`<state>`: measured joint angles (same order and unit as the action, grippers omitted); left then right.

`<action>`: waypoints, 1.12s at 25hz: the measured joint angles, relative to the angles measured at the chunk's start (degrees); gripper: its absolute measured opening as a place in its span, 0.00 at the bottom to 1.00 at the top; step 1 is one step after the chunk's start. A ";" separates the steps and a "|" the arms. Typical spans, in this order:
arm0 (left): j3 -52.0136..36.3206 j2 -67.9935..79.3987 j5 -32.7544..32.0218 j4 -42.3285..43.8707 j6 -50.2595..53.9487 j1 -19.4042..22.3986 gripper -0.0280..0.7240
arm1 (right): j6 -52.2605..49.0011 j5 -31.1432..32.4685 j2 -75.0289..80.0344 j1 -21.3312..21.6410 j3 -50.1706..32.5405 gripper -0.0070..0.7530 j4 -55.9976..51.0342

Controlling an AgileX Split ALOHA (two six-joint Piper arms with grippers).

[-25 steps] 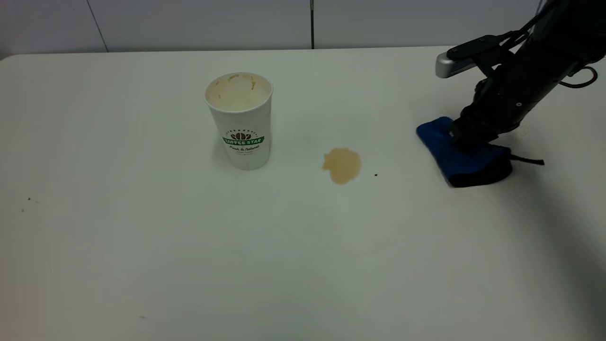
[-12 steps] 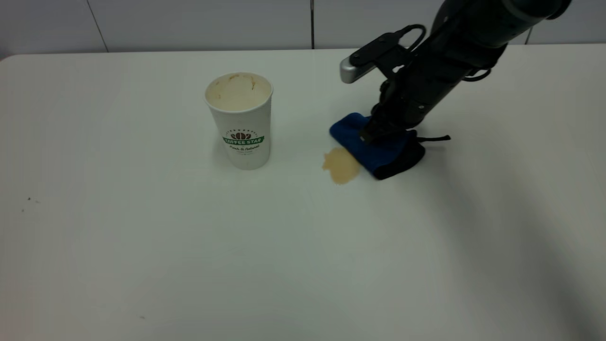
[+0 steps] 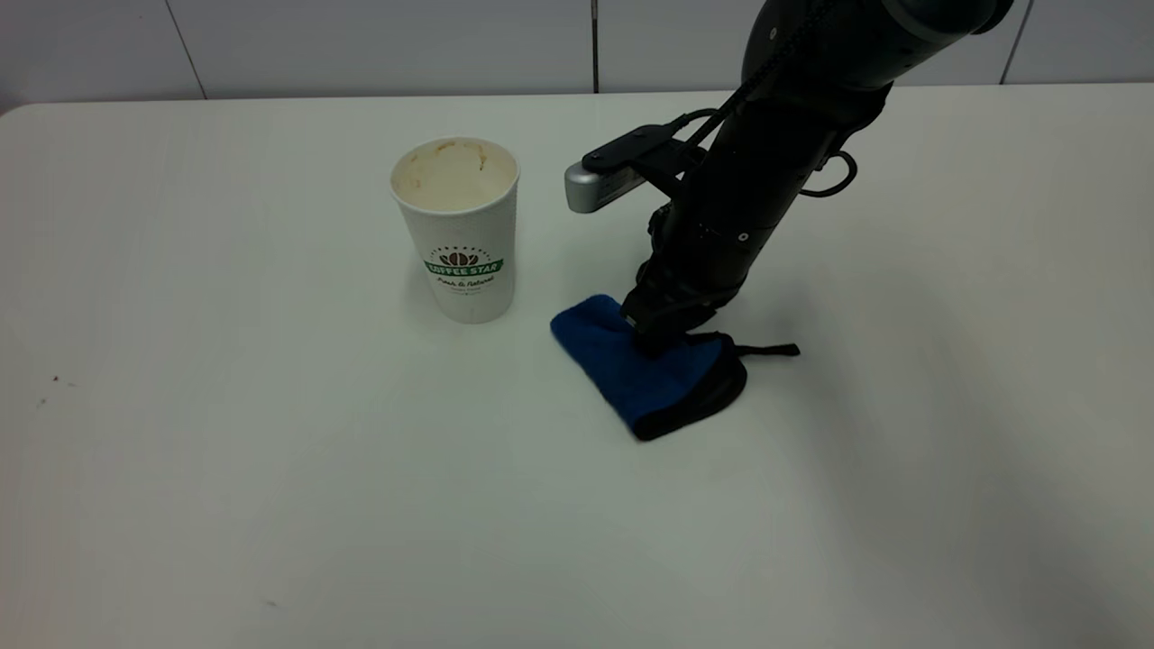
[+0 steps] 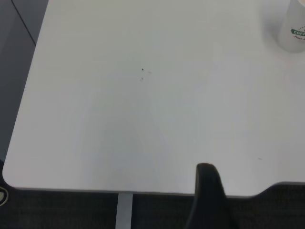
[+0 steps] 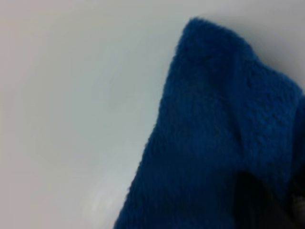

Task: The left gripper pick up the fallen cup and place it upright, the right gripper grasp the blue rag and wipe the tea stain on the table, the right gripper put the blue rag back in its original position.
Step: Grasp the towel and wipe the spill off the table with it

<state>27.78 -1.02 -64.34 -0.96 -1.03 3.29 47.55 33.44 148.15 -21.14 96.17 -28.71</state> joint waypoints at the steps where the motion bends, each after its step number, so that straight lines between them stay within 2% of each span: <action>1: 0.00 0.00 0.00 0.00 0.00 0.00 0.73 | 0.00 1.84 -0.16 0.07 0.00 0.11 1.08; 4: 0.00 0.00 0.00 0.00 0.00 0.00 0.73 | -0.37 5.73 -0.55 0.63 0.00 0.11 5.60; 8: 0.00 0.00 -0.05 0.00 0.00 0.00 0.73 | -7.87 4.11 -1.03 1.52 -0.14 0.11 14.58; 13: 0.00 0.00 -0.05 0.00 0.00 0.00 0.73 | -23.10 -8.71 -1.22 1.95 -0.26 0.11 26.33; 16: 0.00 0.00 -0.05 0.00 0.00 0.00 0.73 | -29.01 -16.73 -0.72 1.87 -0.48 0.11 27.26; 18: 0.00 0.00 -0.05 0.00 0.00 0.00 0.73 | -30.56 -18.65 -0.44 1.36 -0.59 0.11 26.11; 22: 0.00 0.00 -0.05 0.00 0.00 0.00 0.73 | -30.96 -16.15 -0.38 -0.39 -0.61 0.11 18.86; 25: 0.00 0.00 -0.05 0.00 0.00 0.00 0.73 | -27.84 -9.04 -0.49 -1.14 -0.15 0.11 11.06; 28: 0.00 0.00 -0.05 0.00 0.00 0.00 0.73 | -23.53 -1.95 -0.62 0.63 -0.10 0.11 5.51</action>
<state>27.78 -1.02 -64.39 -0.96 -1.03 3.29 24.02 31.50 147.53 -20.52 96.08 -23.20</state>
